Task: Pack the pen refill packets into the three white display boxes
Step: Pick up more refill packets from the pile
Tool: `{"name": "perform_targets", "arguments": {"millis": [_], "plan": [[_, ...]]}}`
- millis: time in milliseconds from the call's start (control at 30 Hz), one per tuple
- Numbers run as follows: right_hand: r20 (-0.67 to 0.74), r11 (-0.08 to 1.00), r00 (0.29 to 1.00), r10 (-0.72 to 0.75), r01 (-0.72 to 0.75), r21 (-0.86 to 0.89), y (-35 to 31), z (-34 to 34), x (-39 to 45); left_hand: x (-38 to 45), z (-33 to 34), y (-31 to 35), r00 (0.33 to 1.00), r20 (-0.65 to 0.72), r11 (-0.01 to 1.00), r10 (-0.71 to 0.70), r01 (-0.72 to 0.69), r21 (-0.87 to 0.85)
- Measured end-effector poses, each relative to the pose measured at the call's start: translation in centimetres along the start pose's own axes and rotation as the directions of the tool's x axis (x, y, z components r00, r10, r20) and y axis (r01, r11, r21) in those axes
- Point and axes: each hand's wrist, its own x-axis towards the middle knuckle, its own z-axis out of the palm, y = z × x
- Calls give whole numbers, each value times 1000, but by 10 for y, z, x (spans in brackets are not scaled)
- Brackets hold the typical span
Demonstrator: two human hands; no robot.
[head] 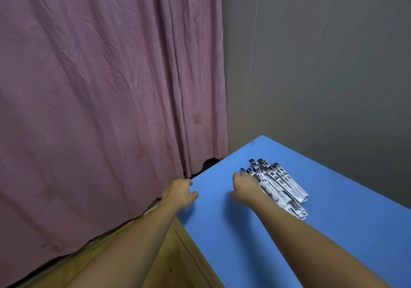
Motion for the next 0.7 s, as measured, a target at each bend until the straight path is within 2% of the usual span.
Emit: {"name": "perform_targets", "arguments": {"millis": [233,400,700], "plan": [[-83,997,997,-9,15,72,22,-1,34,42,6,37,993,-56,982,100,-108,-157],[-174,983,984,22,10,183,45,1,35,57,22,55,953,-124,958,277,-284,-38],[-299,953,938,178,-88,290,95,26,10,68,65,101,960,-107,962,260,-267,-63]]}}
